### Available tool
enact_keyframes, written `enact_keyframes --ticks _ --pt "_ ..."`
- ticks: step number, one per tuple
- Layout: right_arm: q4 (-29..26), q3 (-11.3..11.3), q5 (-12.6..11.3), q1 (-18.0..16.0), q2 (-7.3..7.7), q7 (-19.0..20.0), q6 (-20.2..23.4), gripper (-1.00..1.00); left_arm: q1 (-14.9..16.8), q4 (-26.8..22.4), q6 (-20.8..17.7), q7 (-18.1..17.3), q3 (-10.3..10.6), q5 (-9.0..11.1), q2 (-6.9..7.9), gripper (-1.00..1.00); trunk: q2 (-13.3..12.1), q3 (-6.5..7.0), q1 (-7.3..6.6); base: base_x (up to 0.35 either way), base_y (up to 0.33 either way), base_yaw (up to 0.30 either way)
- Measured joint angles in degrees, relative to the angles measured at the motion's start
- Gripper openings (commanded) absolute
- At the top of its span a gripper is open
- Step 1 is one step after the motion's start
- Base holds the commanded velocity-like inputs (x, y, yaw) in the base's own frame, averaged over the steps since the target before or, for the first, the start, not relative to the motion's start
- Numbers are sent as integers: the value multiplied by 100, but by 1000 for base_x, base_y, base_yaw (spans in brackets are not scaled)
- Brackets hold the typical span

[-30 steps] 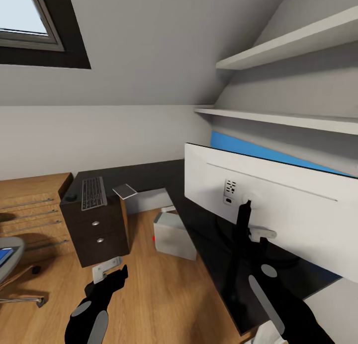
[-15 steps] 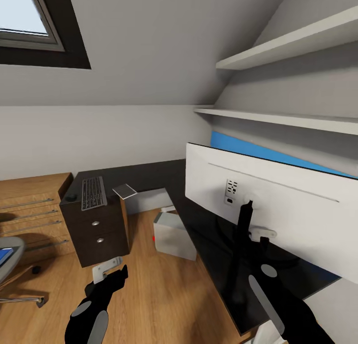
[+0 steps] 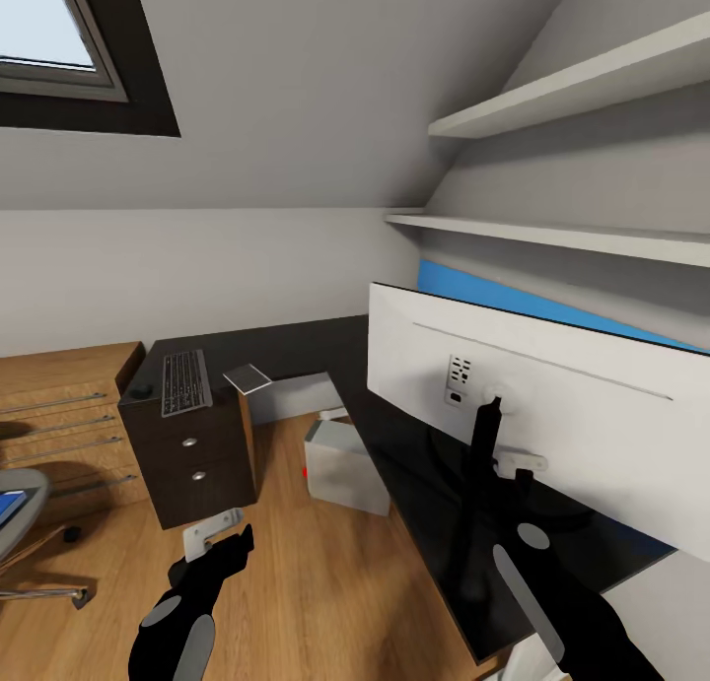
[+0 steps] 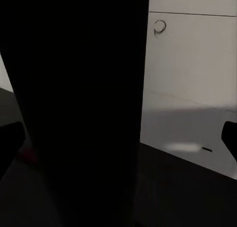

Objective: In the bedroom, organize the workspace by keeping the computer under the desk, ensuring the monitor is on the desk, placing the keyboard on the desk next to the monitor, placing the mouse on the desk next to the keyboard, moving the folder from the swivel chair onto the desk next to the mouse, stacking the notebook on top of the folder with the pen on top of the notebook, and positioning the swivel chair next to the desk.

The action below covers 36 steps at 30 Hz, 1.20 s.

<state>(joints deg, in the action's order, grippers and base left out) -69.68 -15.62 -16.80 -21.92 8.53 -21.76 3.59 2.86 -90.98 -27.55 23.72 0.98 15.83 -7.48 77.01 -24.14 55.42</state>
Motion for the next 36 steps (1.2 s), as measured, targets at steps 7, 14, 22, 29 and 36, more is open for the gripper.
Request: enact_keyframes --ticks 7,14,22,29,36 --pt "0 1 -3 0 0 -3 0 100 0 0 -7 0 0 0 0 100 0 0 3 -176 0 0" --pt "1 1 -8 0 -1 -8 0 100 0 0 -9 0 0 -4 0 100 0 0 3 -305 0 0" --pt "-1 1 -8 0 -5 -9 1 100 0 1 -8 0 0 -1 0 100 0 0 3 -244 -63 0" --pt "-6 -14 -9 0 -9 -17 -3 100 0 1 -7 9 0 -9 9 100 0 0 2 -222 -256 0" --pt "-49 -69 -19 0 -48 -33 3 100 0 2 -7 17 -7 -18 10 100 0 0 2 -169 -301 0"
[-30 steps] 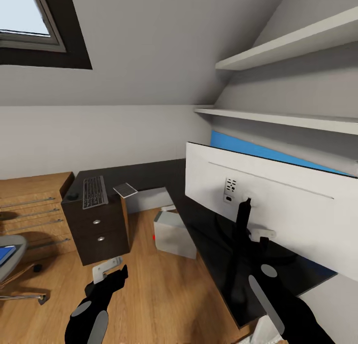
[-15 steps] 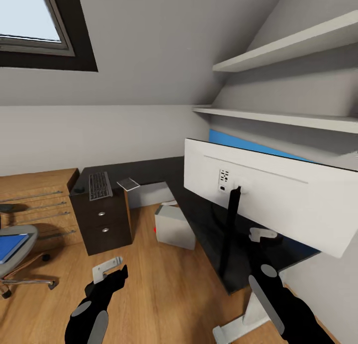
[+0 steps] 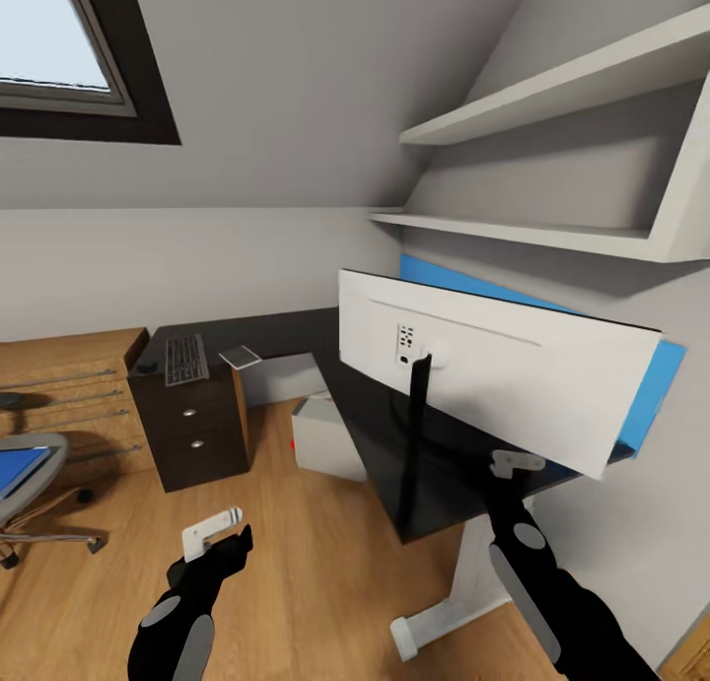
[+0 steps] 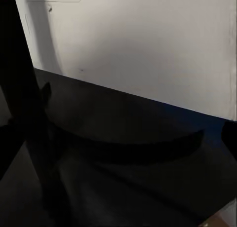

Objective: In the bedroom, organize the workspace by keeping the computer under the desk, ensuring the monitor is on the desk, placing the keyboard on the desk next to the monitor, placing the mouse on the desk next to the keyboard, moving the folder from the swivel chair onto the desk next to the mouse, stacking the notebook on top of the folder with the pen on top of the notebook, and positioning the swivel chair next to the desk.

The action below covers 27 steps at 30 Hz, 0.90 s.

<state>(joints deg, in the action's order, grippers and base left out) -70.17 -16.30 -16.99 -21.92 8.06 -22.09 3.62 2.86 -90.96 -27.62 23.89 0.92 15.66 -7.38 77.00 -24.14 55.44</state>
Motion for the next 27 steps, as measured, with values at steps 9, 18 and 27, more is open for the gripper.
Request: enact_keyframes --ticks 9,18,27 --pt "-194 26 -53 0 -148 -56 359 100 0 -1 -1 0 3 0 1 100 0 0 -1 -99 -222 0" --pt "-581 38 -70 0 -230 -82 971 100 0 -2 -2 0 5 0 -1 100 0 0 -2 -9 -25 0" --pt "-758 17 -83 -1 -242 -74 1040 100 -1 -2 2 6 6 0 0 100 0 0 -2 0 -156 115"
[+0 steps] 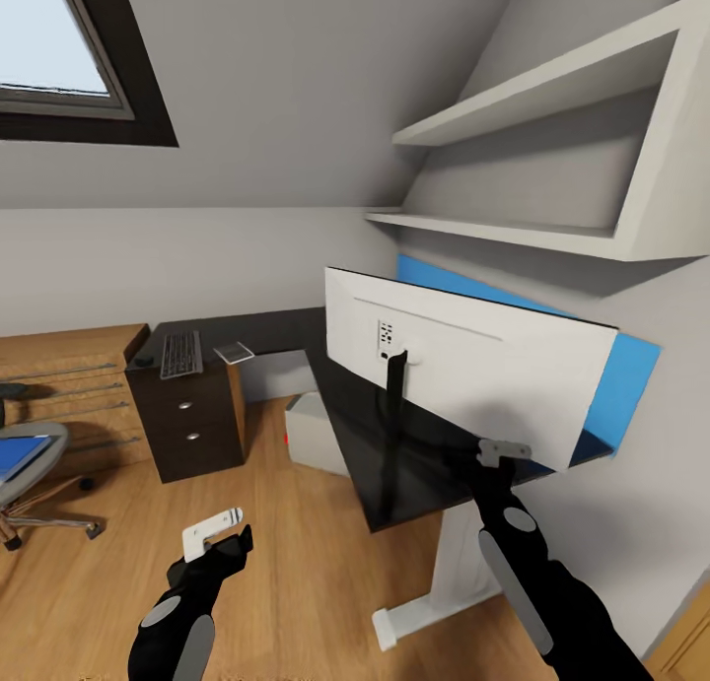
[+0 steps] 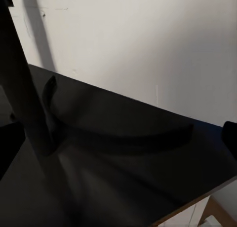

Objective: In the bedroom, organize the workspace by keeping the computer under the desk, ensuring the monitor is on the desk, placing the keyboard on the desk next to the monitor, placing the mouse on the desk next to the keyboard, moving the folder from the swivel chair onto the desk next to the mouse, stacking the notebook on top of the folder with the pen on top of the notebook, and positioning the swivel chair next to the desk.

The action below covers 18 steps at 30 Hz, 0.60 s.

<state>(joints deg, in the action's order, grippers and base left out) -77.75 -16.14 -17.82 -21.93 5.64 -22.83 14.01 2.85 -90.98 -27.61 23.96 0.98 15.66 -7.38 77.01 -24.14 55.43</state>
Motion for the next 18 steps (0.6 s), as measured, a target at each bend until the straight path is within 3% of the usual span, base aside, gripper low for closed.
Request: enact_keyframes --ticks 14,18 --pt "-4 13 33 0 9 2 -6 100 0 0 18 6 9 -6 0 100 0 -15 0 0 -308 263" --pt "1 15 36 1 15 2 -12 100 1 7 24 10 10 -2 -1 100 0 -25 -1 44 -311 106"
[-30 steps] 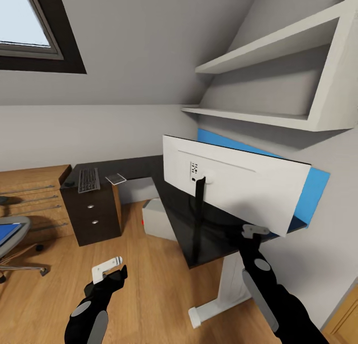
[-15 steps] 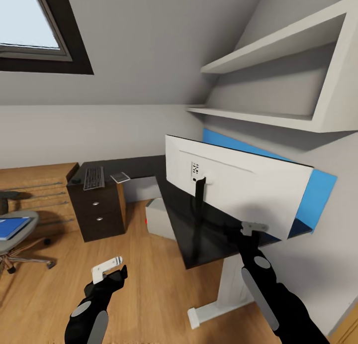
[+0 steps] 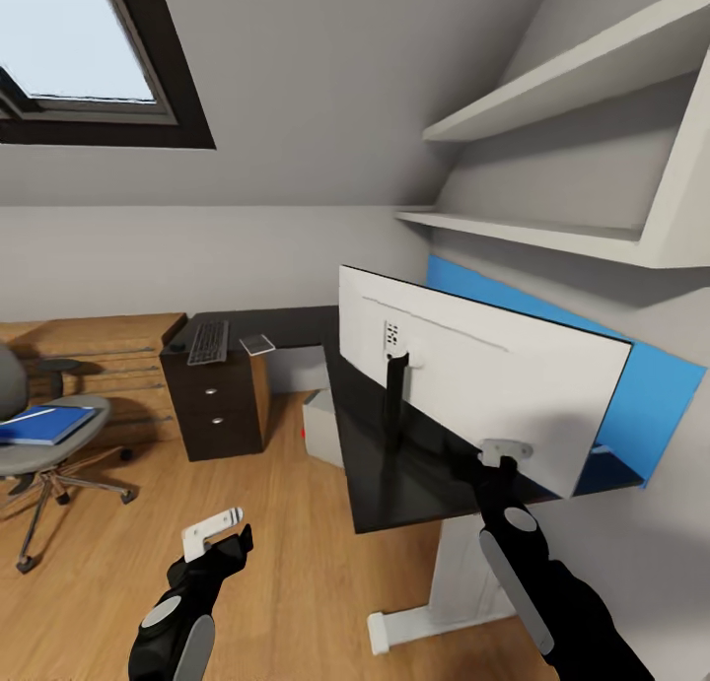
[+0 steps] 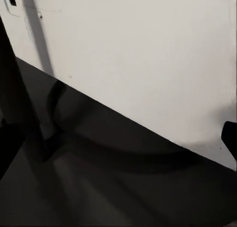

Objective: In the bedroom, organize the workspace by keeping the computer under the desk, ensuring the monitor is on the desk, placing the keyboard on the desk next to the monitor, placing the mouse on the desk next to the keyboard, moving the folder from the swivel chair onto the desk next to the mouse, stacking the notebook on top of the folder with the pen on top of the notebook, and positioning the swivel chair next to the desk.

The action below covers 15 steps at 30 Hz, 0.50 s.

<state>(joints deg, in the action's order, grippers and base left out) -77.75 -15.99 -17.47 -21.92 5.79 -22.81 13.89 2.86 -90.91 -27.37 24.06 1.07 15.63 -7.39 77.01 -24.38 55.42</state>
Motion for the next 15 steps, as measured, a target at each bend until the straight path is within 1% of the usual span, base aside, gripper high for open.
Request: enact_keyframes --ticks 4,12,15 --pt "9 1 6 0 1 1 -8 100 0 2 1 -2 0 2 1 100 0 -3 -1 171 -281 26" --pt "5 9 5 5 15 25 -19 100 0 3 7 -6 0 -2 1 100 0 -3 -2 241 -247 2" --pt "1 9 7 1 19 28 -19 100 0 3 -1 -7 0 -1 1 100 0 -4 -2 226 -183 0"
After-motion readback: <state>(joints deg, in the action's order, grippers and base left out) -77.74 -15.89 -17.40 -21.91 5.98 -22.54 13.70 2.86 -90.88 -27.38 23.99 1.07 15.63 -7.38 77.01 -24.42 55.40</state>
